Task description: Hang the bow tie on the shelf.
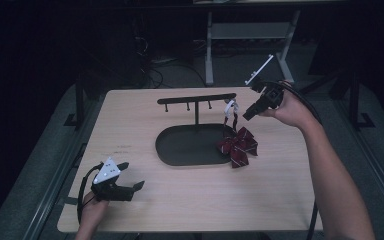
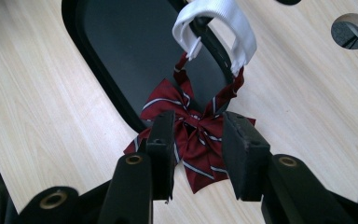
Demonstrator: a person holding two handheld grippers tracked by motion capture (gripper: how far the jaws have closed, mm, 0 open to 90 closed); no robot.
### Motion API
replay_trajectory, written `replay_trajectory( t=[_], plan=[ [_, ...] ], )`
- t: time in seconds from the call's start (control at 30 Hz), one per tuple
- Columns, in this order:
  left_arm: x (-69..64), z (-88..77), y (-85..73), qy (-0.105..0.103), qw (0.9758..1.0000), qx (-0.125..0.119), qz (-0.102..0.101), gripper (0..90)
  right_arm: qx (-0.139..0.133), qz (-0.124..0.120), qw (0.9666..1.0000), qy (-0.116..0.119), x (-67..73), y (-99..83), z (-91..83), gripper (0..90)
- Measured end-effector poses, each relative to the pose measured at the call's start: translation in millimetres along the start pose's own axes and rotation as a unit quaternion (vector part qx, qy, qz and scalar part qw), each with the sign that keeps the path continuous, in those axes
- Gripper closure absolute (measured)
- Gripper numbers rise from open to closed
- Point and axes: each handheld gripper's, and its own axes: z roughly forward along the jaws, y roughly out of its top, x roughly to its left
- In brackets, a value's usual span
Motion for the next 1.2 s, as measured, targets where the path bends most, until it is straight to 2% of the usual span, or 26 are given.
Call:
replay_trajectory(
  t=[0.77,1.2],
  plan=[
    [-2.0,1.2,0.2,-0.002,1.0000,0.005,0.004,13.0,-0.009,-0.009,0.9999,0.003,14.7,-27.6,1.9,58.1],
    [-2.3,1.6,0.5,-0.002,0.9999,0.008,0.009,13.0,-0.022,-0.002,0.9998,-0.002,28.5,-55.1,-2.0,52.8]
  ],
)
